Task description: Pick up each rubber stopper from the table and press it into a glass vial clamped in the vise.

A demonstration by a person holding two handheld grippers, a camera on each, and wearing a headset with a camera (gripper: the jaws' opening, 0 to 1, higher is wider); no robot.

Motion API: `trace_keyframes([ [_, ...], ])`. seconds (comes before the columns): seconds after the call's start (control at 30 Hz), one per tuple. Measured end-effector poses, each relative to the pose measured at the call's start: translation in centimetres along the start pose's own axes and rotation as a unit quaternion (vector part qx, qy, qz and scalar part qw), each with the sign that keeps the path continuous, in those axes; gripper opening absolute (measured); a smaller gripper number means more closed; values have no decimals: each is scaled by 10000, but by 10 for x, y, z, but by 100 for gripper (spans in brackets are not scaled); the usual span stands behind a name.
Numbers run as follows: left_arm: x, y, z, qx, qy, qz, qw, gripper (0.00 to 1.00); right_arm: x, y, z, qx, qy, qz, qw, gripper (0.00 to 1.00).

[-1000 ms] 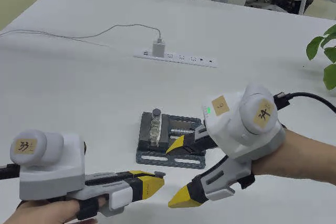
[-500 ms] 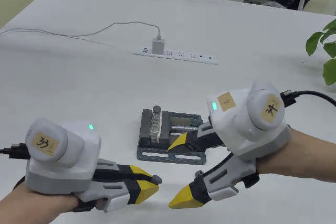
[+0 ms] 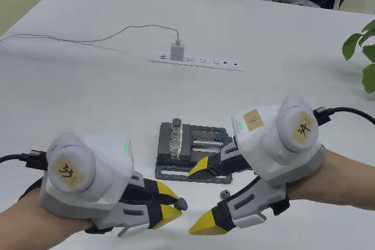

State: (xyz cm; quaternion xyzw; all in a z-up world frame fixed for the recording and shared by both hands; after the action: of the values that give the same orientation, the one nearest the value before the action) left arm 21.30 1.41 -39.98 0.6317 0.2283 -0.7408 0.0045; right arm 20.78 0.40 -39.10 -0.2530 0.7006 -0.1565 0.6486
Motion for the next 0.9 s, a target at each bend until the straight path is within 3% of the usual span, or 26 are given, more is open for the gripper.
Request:
trace_keyframes([
  [0.37,-4,0,-1,83,119,-20,9999,4,-1,0,0,-60,-26,101,9999,31],
  [0.5,-4,0,0,132,198,-57,9997,4,-6,-1,-3,-153,1,220,9996,21],
  [0.9,-6,2,3,148,201,2,9997,3,-1,1,-7,-255,-61,142,9996,16],
])
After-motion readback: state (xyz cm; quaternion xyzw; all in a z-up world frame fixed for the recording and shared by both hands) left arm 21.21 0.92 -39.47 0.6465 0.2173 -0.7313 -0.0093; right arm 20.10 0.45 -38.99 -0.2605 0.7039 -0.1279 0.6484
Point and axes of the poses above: the centre of the closed fingertips' face, and the gripper's own axes: y roughly forward along the fingers, z roughly to its right, x roughly out of its underside, the point moved 1 cm from there along -y, roughly backward along the fingers, and after that the axes turned 13 degrees about z, right-handed, at the moved point
